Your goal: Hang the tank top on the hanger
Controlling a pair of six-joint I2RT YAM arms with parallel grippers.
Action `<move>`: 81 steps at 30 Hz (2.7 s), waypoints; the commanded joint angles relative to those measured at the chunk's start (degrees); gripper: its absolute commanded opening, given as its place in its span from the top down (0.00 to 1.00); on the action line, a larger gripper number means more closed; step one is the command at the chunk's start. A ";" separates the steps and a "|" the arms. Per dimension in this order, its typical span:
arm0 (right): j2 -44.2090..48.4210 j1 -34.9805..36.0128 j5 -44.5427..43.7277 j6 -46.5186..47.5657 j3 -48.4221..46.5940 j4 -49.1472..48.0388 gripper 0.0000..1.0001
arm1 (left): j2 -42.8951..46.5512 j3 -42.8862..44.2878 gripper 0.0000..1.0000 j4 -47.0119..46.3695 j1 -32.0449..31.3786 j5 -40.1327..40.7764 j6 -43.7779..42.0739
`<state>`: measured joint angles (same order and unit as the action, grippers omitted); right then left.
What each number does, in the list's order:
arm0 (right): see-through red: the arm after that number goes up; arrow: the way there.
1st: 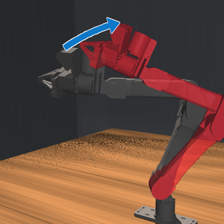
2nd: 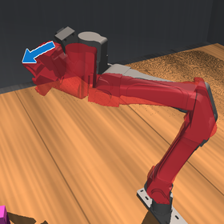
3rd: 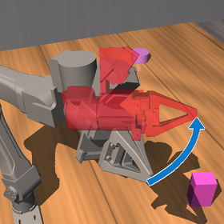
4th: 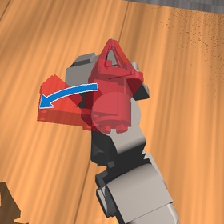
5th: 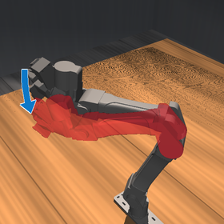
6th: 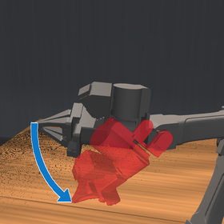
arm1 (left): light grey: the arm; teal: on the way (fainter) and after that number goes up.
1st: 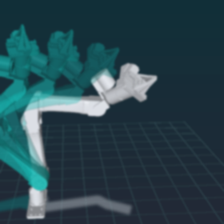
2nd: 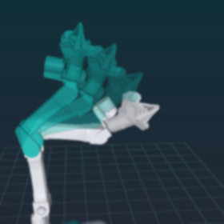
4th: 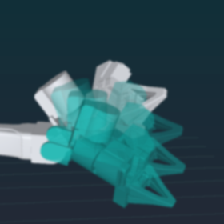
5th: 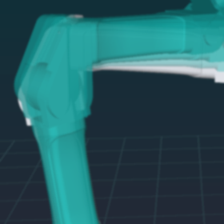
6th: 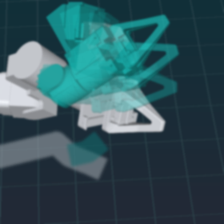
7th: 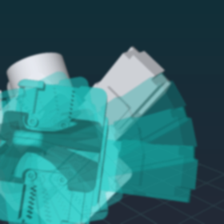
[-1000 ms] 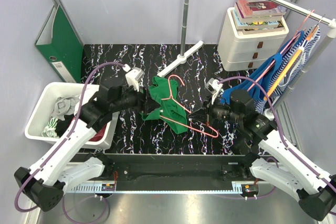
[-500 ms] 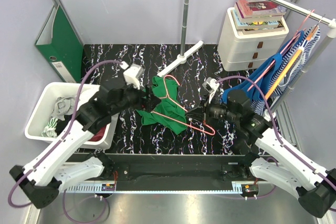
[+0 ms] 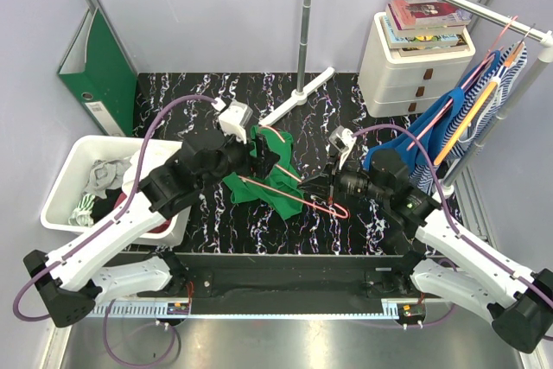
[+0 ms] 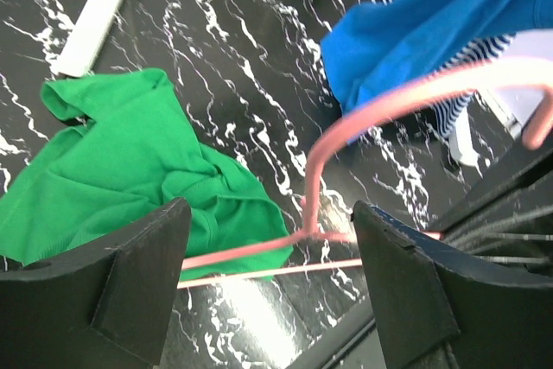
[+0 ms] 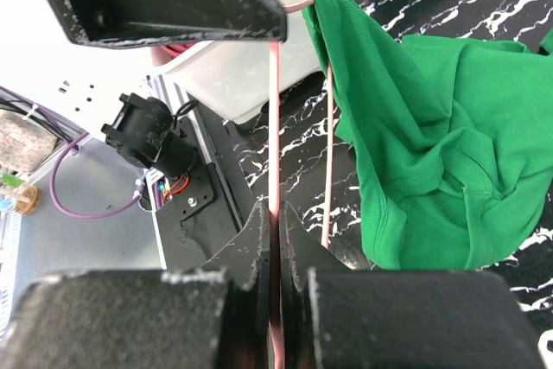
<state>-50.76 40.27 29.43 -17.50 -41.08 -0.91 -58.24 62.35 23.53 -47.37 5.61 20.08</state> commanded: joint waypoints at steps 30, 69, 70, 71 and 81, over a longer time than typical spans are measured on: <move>-2.33 1.48 -12.55 -3.60 0.57 -5.18 0.42 | -9.70 7.61 1.00 0.11 -6.94 23.31 -9.87; -44.49 33.38 -54.73 -9.92 -9.18 -27.39 0.30 | -14.28 4.27 1.00 -1.56 8.00 10.04 -7.77; -45.55 33.29 -55.00 -10.01 -9.80 -28.00 0.30 | -14.18 4.19 1.00 -1.64 8.17 9.95 -7.68; -46.52 33.38 -55.53 -10.01 -10.50 -27.75 0.30 | -13.92 4.10 1.00 -1.64 8.26 9.78 -7.68; -53.83 33.38 -60.80 -14.14 -13.24 -23.53 0.29 | -12.87 3.84 1.00 -1.56 8.53 9.51 -7.86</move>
<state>-103.85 73.38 -25.85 -28.88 -53.69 -24.08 -73.93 66.08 24.05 -39.13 15.77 12.08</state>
